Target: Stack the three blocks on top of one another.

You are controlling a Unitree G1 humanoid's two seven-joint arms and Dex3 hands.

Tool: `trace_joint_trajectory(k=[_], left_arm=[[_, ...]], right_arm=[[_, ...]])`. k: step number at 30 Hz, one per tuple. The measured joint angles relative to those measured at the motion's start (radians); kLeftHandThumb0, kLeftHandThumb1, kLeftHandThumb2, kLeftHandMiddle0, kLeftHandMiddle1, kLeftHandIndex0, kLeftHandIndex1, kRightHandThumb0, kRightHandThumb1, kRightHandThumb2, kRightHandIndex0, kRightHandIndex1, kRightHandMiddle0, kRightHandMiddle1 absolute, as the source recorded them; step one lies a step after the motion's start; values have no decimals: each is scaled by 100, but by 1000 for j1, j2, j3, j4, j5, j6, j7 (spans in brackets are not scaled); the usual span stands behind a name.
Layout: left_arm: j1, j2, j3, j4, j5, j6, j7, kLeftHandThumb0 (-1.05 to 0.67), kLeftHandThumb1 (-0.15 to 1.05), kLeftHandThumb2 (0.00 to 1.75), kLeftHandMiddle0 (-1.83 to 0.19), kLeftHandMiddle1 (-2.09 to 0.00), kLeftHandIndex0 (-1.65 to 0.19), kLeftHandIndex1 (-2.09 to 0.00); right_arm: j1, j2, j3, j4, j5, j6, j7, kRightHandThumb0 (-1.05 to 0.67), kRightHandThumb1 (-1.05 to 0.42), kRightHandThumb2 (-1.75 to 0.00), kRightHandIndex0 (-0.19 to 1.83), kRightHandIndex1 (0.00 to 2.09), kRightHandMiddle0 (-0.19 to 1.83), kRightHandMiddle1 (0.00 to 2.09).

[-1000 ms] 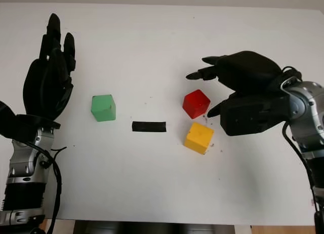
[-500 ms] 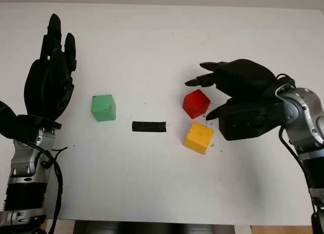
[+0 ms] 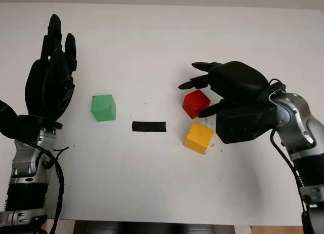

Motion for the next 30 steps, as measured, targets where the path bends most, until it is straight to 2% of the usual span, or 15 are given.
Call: trace_joint_trajectory(k=[10,12,14,16,25,30], left_arm=[[0,0,1,-9,-1,4,-3,-79,105,59,19,0,19,0],[2,0,1,-11,-1,5,-2,-78,105,60,19,0,19,0],[4,0,1,-14,-1,5,-1,-78,105,60,19,0,19,0],[4,0,1,-16,-1,5,-1,-78,105,60,19,0,19,0],[5,0,2,-19,1,5,-1,-78,105,59,19,0,19,0],[6,0,2,-21,0,8,-5,-78,105,59,19,0,19,0]], right_arm=[[-8,3,3,54,-25,-50,-54,-39,-83,-5,29,8,75,28],[-8,3,3,57,-33,-50,-59,-40,-82,-5,30,7,68,45],[-9,3,5,57,-68,-52,-84,-40,-83,-6,34,7,63,76],[-13,3,8,56,-104,-53,-105,-41,-84,-6,35,7,61,88],[-20,-1,11,21,-184,0,-112,-40,-83,-5,37,7,61,91],[-22,-7,12,17,-201,-7,-118,-38,-85,-6,42,8,63,107]])
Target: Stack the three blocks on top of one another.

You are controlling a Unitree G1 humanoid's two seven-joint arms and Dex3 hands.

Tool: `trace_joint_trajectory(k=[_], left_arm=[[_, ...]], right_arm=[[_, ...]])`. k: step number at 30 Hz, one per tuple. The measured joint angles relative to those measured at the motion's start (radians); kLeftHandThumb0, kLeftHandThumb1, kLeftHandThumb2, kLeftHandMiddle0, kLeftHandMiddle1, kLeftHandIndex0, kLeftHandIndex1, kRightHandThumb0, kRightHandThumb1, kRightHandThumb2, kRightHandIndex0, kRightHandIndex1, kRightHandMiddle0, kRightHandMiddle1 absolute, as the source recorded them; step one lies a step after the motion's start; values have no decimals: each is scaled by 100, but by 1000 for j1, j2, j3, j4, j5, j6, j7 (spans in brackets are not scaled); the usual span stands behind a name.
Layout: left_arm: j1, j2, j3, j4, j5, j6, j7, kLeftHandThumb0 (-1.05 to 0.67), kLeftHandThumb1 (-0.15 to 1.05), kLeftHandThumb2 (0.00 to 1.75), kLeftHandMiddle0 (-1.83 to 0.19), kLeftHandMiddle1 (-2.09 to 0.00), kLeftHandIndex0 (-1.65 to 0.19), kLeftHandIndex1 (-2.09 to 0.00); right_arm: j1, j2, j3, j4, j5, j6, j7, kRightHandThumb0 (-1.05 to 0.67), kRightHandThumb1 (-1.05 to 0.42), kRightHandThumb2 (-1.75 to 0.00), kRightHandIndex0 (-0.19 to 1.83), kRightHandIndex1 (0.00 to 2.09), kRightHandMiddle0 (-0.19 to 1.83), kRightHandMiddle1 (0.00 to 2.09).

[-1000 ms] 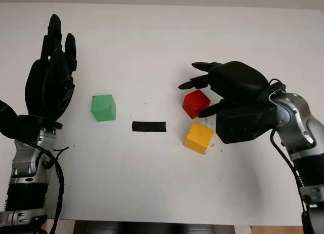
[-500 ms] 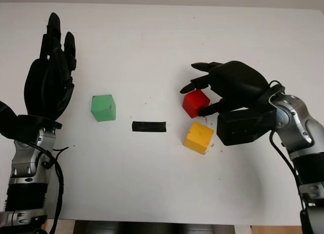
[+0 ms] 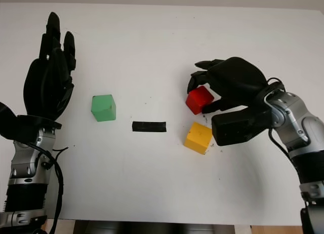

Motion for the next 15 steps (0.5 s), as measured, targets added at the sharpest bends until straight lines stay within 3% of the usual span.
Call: trace_joint_trajectory(k=[8,15], left_arm=[[0,1,0,-5,-7,17,-14,-77,105,58,19,0,19,0],[0,1,3,-6,-7,17,-19,-78,105,57,19,0,19,0]], right_arm=[[-5,-2,-11,0,76,-20,1,-34,-85,-5,45,7,57,119],[-78,25,-17,-69,237,35,170,-34,-87,-5,43,6,54,125]])
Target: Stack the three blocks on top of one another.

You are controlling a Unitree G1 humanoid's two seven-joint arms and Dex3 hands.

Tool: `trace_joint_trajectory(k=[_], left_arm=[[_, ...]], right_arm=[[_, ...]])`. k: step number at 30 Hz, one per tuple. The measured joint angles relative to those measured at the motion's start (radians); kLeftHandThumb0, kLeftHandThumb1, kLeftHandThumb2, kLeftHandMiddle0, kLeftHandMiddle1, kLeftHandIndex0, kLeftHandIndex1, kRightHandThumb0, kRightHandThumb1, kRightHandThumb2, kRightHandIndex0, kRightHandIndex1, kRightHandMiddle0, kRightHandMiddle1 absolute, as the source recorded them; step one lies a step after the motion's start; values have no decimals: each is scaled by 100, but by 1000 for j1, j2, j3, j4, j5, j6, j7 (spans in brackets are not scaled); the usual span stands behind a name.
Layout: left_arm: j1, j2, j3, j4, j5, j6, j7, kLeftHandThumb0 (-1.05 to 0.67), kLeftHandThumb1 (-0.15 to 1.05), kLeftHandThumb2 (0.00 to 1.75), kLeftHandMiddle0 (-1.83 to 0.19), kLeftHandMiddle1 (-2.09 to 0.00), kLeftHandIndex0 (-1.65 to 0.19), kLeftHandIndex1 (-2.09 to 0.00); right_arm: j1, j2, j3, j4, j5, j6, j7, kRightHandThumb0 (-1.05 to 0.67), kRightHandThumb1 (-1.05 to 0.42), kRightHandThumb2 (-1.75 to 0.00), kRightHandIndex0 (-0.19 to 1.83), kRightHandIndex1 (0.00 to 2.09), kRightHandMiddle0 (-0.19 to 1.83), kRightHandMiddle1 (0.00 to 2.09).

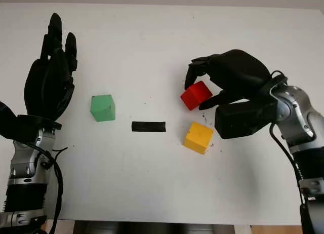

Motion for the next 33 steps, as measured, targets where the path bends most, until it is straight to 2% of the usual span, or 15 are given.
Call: trace_joint_trajectory(k=[9,15,22,33], left_arm=[[1,1,0,-16,0,16,1,-78,105,57,19,0,19,0],[4,0,-4,-29,7,17,10,-78,105,57,19,0,19,0],[20,-3,-11,-41,17,23,27,-79,105,56,19,0,19,0],[28,-15,-20,-58,19,36,44,-79,105,56,19,0,19,0]], right_arm=[[-108,68,49,-49,72,26,158,-37,-86,-5,41,5,56,126],[-170,96,114,5,64,-58,214,-42,-89,-6,40,5,51,130],[-221,125,160,105,46,-179,223,-45,-89,-6,42,6,54,134],[-253,133,213,156,-19,-259,243,-47,-90,-5,39,4,51,137]])
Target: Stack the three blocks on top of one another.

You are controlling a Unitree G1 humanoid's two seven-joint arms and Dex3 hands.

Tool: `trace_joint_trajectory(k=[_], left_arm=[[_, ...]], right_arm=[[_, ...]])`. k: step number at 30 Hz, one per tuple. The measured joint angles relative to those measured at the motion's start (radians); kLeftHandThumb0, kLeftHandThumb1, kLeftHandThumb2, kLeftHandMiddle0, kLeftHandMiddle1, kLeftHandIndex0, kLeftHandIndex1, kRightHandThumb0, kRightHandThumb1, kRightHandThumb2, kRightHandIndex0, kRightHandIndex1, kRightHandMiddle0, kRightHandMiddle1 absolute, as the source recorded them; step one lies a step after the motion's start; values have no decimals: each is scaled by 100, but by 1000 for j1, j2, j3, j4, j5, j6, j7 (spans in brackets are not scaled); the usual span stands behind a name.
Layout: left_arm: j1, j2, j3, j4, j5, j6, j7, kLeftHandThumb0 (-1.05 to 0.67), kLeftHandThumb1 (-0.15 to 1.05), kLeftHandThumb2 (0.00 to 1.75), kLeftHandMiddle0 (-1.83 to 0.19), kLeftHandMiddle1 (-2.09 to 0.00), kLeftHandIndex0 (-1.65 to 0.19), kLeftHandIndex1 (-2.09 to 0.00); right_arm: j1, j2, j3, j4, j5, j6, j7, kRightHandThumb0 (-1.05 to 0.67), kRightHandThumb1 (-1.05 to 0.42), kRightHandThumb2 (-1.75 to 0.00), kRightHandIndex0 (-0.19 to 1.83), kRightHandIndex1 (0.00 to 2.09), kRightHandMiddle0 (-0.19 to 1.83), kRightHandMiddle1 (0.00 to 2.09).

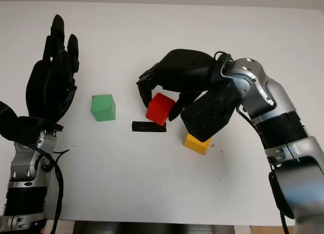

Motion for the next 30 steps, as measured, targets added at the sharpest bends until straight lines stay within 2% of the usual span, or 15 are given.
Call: trace_joint_trajectory(k=[13,18,30], left_arm=[[0,-11,-4,-2,5,2,13,-80,105,54,19,0,19,0],[1,-27,-13,-2,11,4,30,-79,105,54,19,0,19,0],[4,-31,-20,-7,19,4,43,-80,105,55,19,0,19,0]], right_arm=[[-27,16,33,67,1,-107,20,-48,-90,-6,40,5,52,137],[-34,33,51,100,-7,-125,19,-50,-91,-6,39,5,48,143],[-63,61,71,152,-101,-181,-72,-47,-91,-5,39,5,46,144]])
